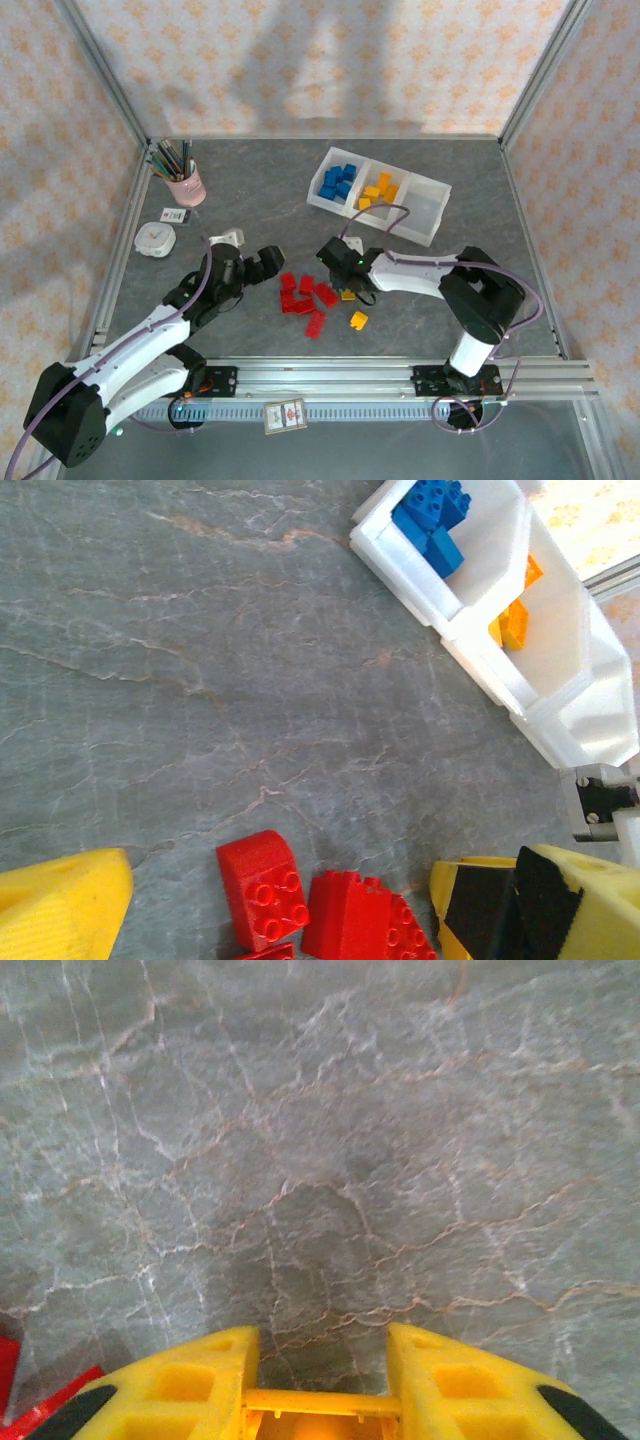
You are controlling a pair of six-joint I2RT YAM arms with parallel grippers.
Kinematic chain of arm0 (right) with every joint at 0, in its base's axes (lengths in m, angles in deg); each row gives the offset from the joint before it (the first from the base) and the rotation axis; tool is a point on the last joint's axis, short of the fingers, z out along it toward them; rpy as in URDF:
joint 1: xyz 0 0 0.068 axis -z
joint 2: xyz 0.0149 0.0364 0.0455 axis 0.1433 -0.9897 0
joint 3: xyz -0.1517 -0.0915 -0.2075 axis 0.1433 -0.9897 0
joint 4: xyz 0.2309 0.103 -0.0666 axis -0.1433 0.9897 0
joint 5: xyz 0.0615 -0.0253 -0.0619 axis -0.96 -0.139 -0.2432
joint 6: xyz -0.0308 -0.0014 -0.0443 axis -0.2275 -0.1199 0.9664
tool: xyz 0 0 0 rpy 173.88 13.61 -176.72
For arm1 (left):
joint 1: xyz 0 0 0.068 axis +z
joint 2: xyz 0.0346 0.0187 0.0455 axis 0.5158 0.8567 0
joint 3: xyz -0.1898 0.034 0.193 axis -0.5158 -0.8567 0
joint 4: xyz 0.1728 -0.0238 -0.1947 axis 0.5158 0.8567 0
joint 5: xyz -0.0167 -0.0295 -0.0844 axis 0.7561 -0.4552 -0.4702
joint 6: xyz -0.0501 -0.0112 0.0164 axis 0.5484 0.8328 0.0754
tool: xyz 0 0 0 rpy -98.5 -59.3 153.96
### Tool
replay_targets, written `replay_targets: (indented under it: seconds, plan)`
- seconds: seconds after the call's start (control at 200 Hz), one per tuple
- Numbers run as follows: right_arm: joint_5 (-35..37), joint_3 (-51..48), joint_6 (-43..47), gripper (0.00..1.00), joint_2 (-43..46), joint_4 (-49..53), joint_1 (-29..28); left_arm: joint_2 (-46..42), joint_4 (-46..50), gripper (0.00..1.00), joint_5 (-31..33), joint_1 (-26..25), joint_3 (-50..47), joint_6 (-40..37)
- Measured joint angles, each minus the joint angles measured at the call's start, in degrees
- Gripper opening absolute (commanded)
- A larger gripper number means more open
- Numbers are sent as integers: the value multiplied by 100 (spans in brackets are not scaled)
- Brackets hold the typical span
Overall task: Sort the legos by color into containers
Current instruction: Pick up the lego from the bottom-center of the table, then place the lego in the container.
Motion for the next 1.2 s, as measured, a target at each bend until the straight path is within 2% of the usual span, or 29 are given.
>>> replay_targets:
  seconds: [0.205,0.445,0.806,0.866,0.931,0.981,1.086,1.201]
  plan:
    - [236,446,229,32,203,131,393,201,-160,99,-111,-2,140,2]
    - [404,1440,651,33,122,44,1421,647,-284,99,-153,-208,472,0]
    - [649,2999,1132,35,-1338,-221,2544,1419,-684,99,-153,-535,931,0]
    - [671,3215,1200,37,-1639,-212,2662,1499,-743,99,-153,-535,949,0]
    - [708,3429,1266,45,-1908,-192,2734,1574,-772,99,-153,-535,973,0]
    - [739,3591,1355,47,-2074,-170,2750,1611,-791,99,-153,-533,988,-2]
    - [745,3711,1434,52,-2151,-127,2739,1633,-798,99,-153,-535,1001,-4]
    - [686,3738,1495,54,-2105,-144,2723,1633,-798,99,-153,-533,1045,-52]
